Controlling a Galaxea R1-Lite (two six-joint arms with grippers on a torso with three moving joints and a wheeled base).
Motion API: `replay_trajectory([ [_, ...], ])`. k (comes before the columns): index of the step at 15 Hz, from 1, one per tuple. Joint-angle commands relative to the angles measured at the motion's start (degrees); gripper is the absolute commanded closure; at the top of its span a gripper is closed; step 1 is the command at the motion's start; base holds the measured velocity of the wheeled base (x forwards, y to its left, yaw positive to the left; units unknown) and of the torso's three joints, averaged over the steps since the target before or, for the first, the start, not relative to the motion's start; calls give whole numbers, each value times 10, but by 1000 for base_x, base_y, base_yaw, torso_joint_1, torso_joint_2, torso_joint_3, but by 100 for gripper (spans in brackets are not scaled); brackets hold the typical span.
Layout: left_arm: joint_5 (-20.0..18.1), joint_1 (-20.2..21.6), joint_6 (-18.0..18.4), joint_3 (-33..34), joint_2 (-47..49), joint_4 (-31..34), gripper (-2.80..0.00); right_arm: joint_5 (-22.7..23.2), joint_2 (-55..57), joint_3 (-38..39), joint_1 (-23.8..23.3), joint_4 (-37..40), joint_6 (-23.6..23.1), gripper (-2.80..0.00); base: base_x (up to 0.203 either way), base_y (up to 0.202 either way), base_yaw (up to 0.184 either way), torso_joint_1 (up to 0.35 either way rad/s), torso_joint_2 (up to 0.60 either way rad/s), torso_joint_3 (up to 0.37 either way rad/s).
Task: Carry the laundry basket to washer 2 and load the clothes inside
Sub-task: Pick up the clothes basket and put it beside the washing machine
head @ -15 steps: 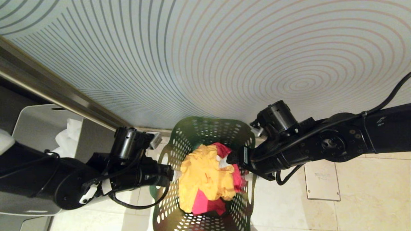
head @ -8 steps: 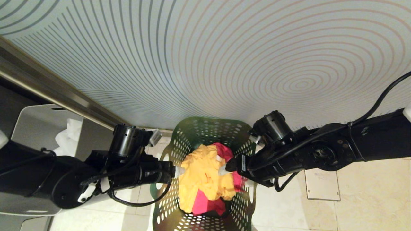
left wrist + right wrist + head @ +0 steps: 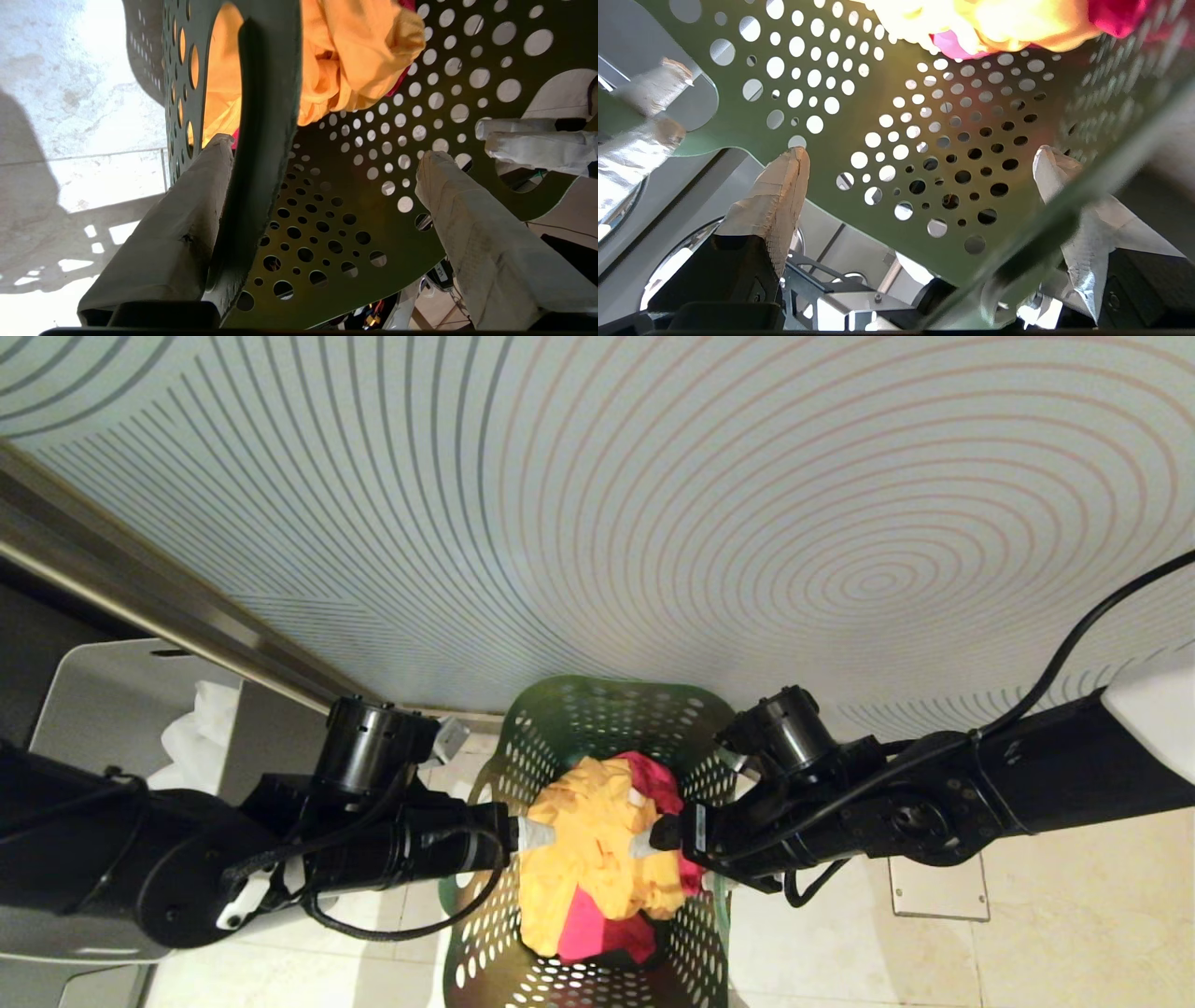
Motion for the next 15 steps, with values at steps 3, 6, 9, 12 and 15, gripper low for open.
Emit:
replay_trajectory([
  [3, -1, 0, -3, -3, 42, -26, -280, 0, 7, -1, 0, -14, 3, -280, 0, 0, 0, 0, 0, 0],
  [6, -7, 0, -7, -7, 61, -44, -280, 0, 8, 0, 0, -14, 3, -280, 0, 0, 0, 0, 0, 0],
  [9, -13, 0, -6, -8, 73, -45, -280, -1, 18, -6, 0, -14, 2, -280, 0, 0, 0, 0, 0, 0],
  [12, -11, 0, -5, -9, 79, -63, 0, -21, 21, -7, 0, -15, 0, 0, 0, 0, 0, 0, 0, 0],
  [15, -11, 0, -5, -8, 78, -63, 0, -21, 21, -7, 0, -15, 0, 0, 0, 0, 0, 0, 0, 0],
])
